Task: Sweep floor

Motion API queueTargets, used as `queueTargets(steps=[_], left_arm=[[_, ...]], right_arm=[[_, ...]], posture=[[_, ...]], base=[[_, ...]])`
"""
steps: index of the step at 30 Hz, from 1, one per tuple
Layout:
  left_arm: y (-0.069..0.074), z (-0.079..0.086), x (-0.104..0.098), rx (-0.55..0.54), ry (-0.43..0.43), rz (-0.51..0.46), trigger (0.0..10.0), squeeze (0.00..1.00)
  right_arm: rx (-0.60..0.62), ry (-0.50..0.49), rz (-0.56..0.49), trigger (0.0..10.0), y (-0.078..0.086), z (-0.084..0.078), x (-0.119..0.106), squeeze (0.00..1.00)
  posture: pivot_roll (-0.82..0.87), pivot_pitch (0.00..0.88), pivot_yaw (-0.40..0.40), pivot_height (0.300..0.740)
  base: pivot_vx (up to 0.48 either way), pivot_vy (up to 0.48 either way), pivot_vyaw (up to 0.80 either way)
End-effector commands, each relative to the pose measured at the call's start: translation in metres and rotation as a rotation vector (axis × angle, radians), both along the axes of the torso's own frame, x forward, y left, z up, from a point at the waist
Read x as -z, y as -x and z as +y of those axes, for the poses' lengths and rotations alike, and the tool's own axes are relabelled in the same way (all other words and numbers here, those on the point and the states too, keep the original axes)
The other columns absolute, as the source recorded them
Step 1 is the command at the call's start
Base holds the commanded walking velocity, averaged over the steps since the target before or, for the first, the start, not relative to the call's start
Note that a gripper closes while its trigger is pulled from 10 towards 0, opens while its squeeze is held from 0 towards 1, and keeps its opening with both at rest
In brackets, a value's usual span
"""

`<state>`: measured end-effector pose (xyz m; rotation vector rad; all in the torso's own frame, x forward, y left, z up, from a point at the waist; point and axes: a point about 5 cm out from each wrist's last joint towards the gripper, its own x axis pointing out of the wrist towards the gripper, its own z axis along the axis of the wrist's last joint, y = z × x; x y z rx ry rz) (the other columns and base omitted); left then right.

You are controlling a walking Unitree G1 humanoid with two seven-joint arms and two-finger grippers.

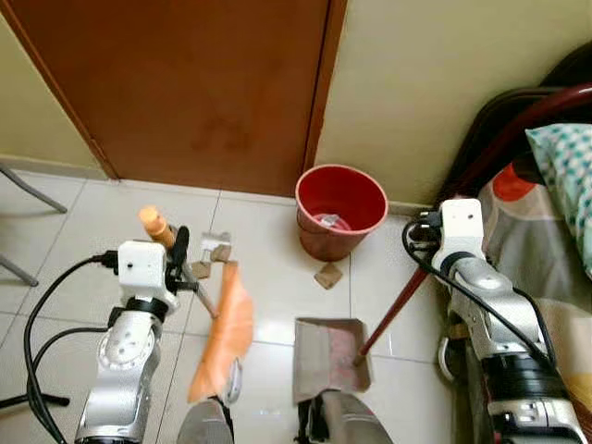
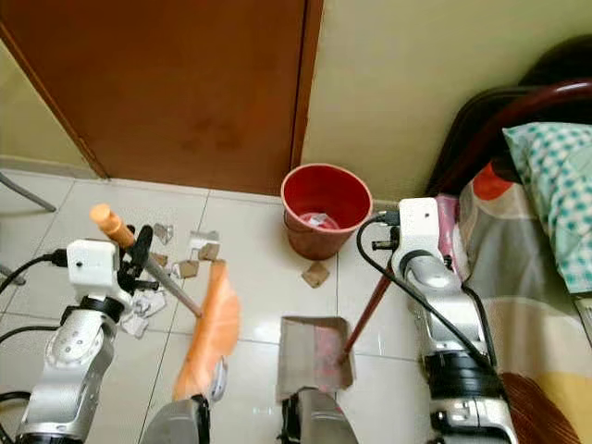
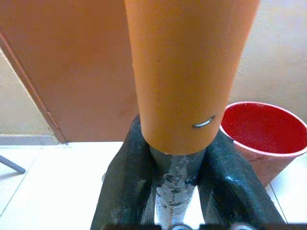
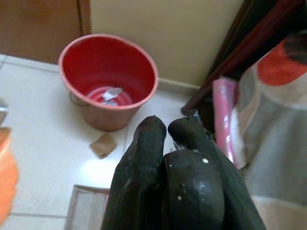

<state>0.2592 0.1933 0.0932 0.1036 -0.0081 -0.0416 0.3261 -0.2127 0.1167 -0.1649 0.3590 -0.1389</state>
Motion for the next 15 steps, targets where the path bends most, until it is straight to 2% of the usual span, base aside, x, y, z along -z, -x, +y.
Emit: queueTargets(steps=[1,6,15], left_arm=[[0.008,0.010,0.017,-0.029,-0.039,0.099,10.0,0.00],[0.007,0.008,0.015,-0.022,-0.041,0.097,10.0,0.00],[0.009,0.008,0.015,-0.022,-0.042,0.099,10.0,0.00]], right_arm=[[0.105,0.110,-0.038,10.0,-0.001,-0.024,-0.009,0.00],[0.195,0.151,-0.170,10.0,-0.018,-0.028,-0.030,0.00],[0.216,0.147,-0.235,10.0,-0.032,-0.016,-0.033,0.00]], posture=[[0.09,0.212,-0.060,0.740],[0.10,0.213,-0.052,0.740],[0.11,0.219,-0.051,0.740]], base=[[0.000,0.000,0.00],[0.000,0.000,0.00],[0.000,0.000,0.00]])
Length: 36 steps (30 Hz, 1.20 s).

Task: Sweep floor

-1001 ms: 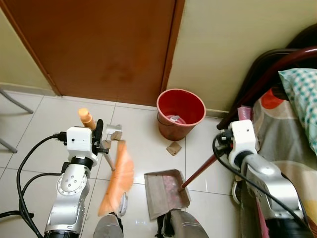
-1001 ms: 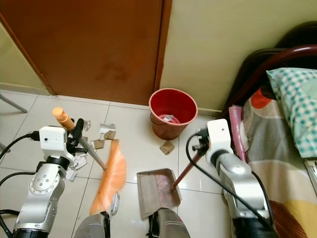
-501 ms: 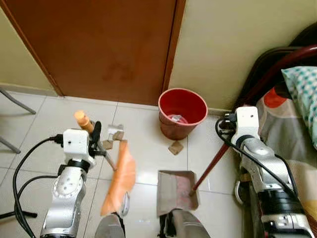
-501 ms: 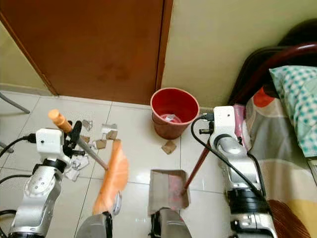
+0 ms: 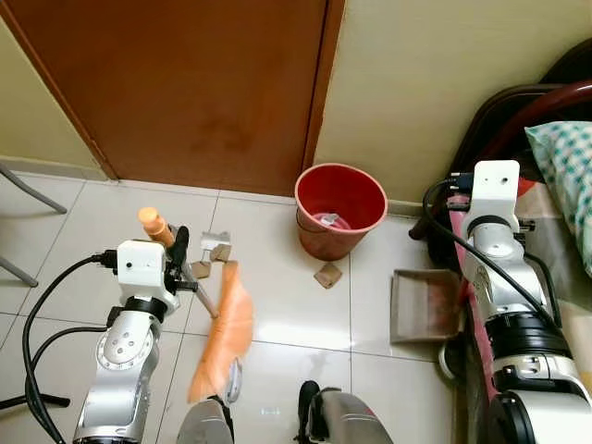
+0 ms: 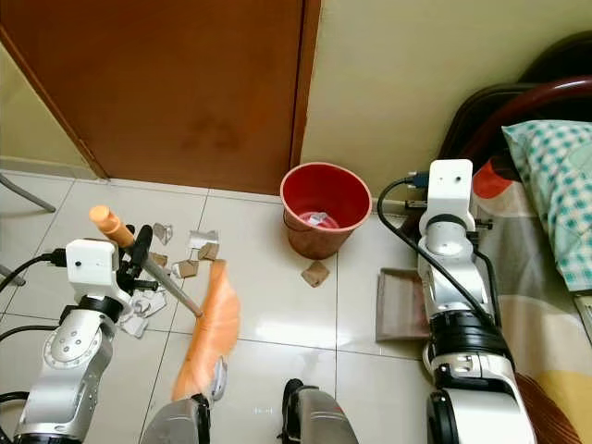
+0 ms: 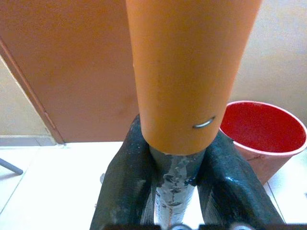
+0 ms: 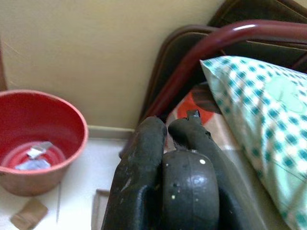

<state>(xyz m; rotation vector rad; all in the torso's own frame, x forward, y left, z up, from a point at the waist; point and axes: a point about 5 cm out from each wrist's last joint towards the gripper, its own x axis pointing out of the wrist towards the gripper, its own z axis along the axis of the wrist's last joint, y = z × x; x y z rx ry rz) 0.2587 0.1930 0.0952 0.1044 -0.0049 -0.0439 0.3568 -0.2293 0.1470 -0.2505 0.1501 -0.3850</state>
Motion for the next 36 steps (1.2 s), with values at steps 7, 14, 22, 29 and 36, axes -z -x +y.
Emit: queueTargets(steps=[7,14,22,29,36], left_arm=[[0.014,0.011,0.016,-0.032,-0.047,0.099,10.0,0.00],[0.017,0.011,0.015,-0.043,-0.047,0.102,10.0,0.00],[0.019,0.010,0.017,-0.050,-0.041,0.105,10.0,0.00],[0.017,0.007,0.017,-0.046,-0.034,0.105,10.0,0.00],[0.015,0.007,0.017,-0.047,-0.032,0.103,10.0,0.00]], right_arm=[[-0.031,-0.051,-0.048,10.0,-0.019,0.042,0.004,0.00],[-0.078,-0.104,-0.034,10.0,-0.025,0.071,0.010,0.00],[-0.186,-0.180,-0.008,10.0,-0.025,0.105,0.018,0.00],[-0.311,-0.258,0.025,10.0,-0.017,0.128,0.033,0.00],[-0.371,-0.254,0.063,10.0,-0.010,0.130,0.048,0.00]], posture=[[0.15,0.234,-0.056,0.740],[0.16,0.243,-0.069,0.740],[0.16,0.243,-0.079,0.740],[0.15,0.239,-0.081,0.740],[0.15,0.232,-0.084,0.740]], base=[[0.000,0.000,0.00],[0.000,0.000,0.00],[0.000,0.000,0.00],[0.000,0.000,0.00],[0.000,0.000,0.00]])
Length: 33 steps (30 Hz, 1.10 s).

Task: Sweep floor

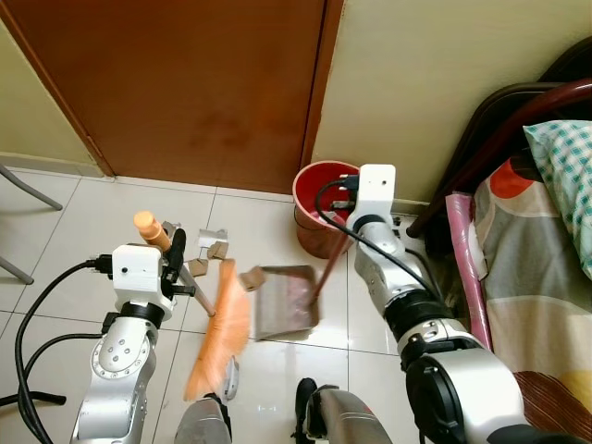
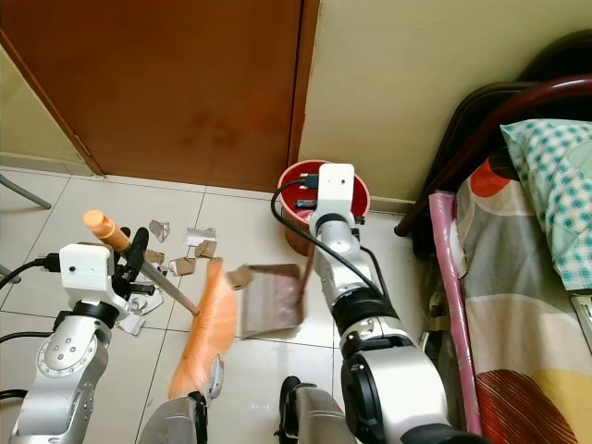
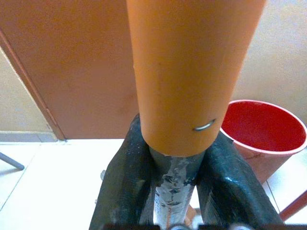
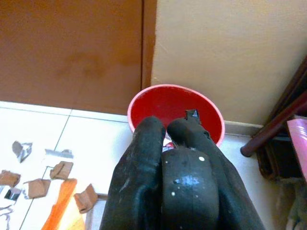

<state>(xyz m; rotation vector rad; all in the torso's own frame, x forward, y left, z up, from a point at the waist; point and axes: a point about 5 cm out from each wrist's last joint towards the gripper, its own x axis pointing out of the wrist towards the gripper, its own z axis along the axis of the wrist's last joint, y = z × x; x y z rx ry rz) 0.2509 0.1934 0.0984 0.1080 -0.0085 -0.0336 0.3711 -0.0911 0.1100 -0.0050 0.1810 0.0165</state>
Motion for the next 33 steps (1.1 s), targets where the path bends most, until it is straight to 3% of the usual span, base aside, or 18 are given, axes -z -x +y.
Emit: queueTargets(steps=[1,8,13,20,25,29,33], left_arm=[[0.007,0.007,0.020,-0.038,-0.029,0.108,10.0,0.00],[0.006,0.009,0.022,-0.022,-0.039,0.119,10.0,0.00],[0.001,0.010,0.020,0.048,-0.093,0.112,10.0,0.00],[-0.015,0.023,0.007,0.060,-0.196,0.059,10.0,0.00],[-0.028,0.026,0.001,0.067,-0.215,0.030,10.0,0.00],[-0.054,0.007,-0.008,0.128,-0.234,-0.019,10.0,0.00],[-0.069,-0.014,-0.014,0.219,-0.291,-0.052,10.0,0.00]], right_arm=[[-0.002,0.046,0.036,10.0,0.006,-0.012,0.015,0.00],[0.014,0.087,0.064,10.0,0.013,-0.029,0.027,0.00],[0.098,0.168,0.081,10.0,0.021,-0.059,0.037,0.00],[0.237,0.185,0.054,10.0,0.027,-0.088,0.036,0.00],[0.259,0.185,0.048,10.0,0.029,-0.095,0.034,0.00],[0.303,0.182,0.067,10.0,0.035,-0.104,0.039,0.00],[0.346,0.172,0.086,10.0,0.040,-0.109,0.043,0.00]], posture=[[0.14,0.229,-0.085,0.740],[0.14,0.217,-0.083,0.740],[0.13,0.205,-0.077,0.740],[0.12,0.180,-0.063,0.740],[0.12,0.171,-0.063,0.740],[0.11,0.151,-0.068,0.740],[0.10,0.140,-0.064,0.740]], base=[[0.000,0.000,0.00],[0.000,0.000,0.00],[0.000,0.000,0.00],[0.000,0.000,0.00],[0.000,0.000,0.00],[0.000,0.000,0.00],[0.000,0.000,0.00]])
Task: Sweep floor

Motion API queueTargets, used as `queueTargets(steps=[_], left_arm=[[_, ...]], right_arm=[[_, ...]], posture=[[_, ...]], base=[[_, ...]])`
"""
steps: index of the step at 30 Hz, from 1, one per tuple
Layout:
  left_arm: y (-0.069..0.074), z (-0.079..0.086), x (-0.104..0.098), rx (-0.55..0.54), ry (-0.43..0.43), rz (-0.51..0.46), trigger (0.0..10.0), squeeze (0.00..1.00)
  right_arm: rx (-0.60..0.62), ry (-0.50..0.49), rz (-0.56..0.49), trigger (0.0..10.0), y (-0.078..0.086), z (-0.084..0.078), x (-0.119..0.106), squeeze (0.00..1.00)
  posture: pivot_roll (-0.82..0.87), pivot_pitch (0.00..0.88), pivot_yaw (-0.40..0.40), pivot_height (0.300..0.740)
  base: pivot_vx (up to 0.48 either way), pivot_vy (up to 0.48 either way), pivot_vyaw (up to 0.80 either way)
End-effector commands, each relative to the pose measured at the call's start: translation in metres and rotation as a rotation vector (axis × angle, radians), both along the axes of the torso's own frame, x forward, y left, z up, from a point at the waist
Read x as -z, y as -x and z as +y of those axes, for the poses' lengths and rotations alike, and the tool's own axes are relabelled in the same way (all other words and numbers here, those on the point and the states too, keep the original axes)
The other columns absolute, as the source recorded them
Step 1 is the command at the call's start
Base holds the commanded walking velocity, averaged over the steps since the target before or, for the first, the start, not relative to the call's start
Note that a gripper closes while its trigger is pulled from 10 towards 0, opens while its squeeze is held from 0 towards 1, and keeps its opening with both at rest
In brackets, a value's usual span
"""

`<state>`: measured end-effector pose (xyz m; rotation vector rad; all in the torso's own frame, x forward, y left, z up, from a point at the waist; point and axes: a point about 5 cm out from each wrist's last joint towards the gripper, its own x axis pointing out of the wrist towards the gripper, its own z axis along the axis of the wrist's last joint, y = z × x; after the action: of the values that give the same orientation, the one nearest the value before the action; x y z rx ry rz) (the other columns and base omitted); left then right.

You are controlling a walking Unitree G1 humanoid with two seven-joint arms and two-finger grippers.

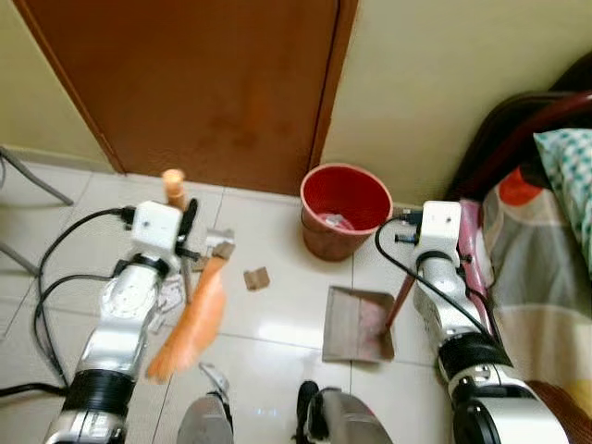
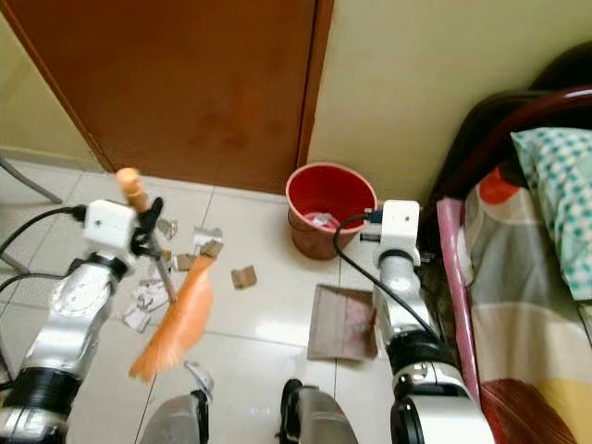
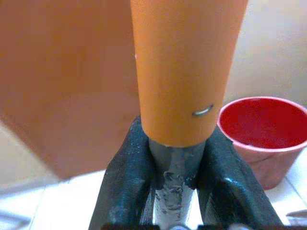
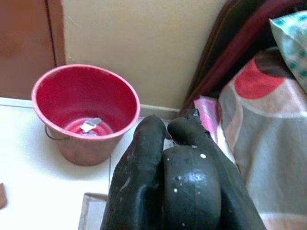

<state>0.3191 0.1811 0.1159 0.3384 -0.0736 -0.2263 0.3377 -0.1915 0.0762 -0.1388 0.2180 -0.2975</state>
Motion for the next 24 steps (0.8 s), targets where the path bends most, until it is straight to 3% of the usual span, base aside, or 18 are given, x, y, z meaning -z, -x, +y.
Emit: queueTargets(steps=[1,4,11,19,21,22,24], left_arm=[[-0.004,-0.007,0.002,0.040,-0.075,-0.005,10.0,0.00],[-0.016,-0.025,-0.003,0.106,-0.096,-0.031,10.0,0.00],[-0.026,-0.053,-0.009,0.195,-0.104,-0.067,10.0,0.00],[-0.025,-0.070,-0.010,0.267,-0.038,-0.069,10.0,0.00],[-0.017,-0.090,-0.005,0.413,0.038,-0.008,10.0,0.00],[-0.017,-0.090,-0.005,0.413,0.038,-0.008,10.0,0.00],[-0.010,-0.105,-0.006,0.498,0.049,-0.017,10.0,0.00]], right_arm=[[0.056,0.001,0.046,10.0,0.007,-0.009,0.009,0.00],[0.070,-0.009,0.047,10.0,0.008,-0.010,0.009,0.00],[0.076,-0.019,0.046,10.0,0.008,-0.008,0.008,0.00],[0.078,-0.031,0.053,10.0,0.008,-0.006,0.008,0.00],[0.071,-0.041,0.061,10.0,0.006,-0.002,0.008,0.00],[0.071,-0.041,0.061,10.0,0.006,-0.002,0.008,0.00],[0.065,-0.054,0.072,10.0,0.006,0.000,0.009,0.00]], posture=[[0.10,0.137,-0.064,0.740],[0.09,0.130,-0.057,0.740],[0.09,0.126,-0.051,0.740],[0.09,0.126,-0.051,0.740],[0.08,0.129,-0.050,0.740],[0.08,0.129,-0.050,0.740],[0.08,0.129,-0.051,0.740]], base=[[0.000,0.000,0.00],[0.000,0.000,0.00],[0.000,0.000,0.00],[0.000,0.000,0.00],[0.000,0.000,0.00],[0.000,0.000,0.00],[0.000,0.000,0.00]])
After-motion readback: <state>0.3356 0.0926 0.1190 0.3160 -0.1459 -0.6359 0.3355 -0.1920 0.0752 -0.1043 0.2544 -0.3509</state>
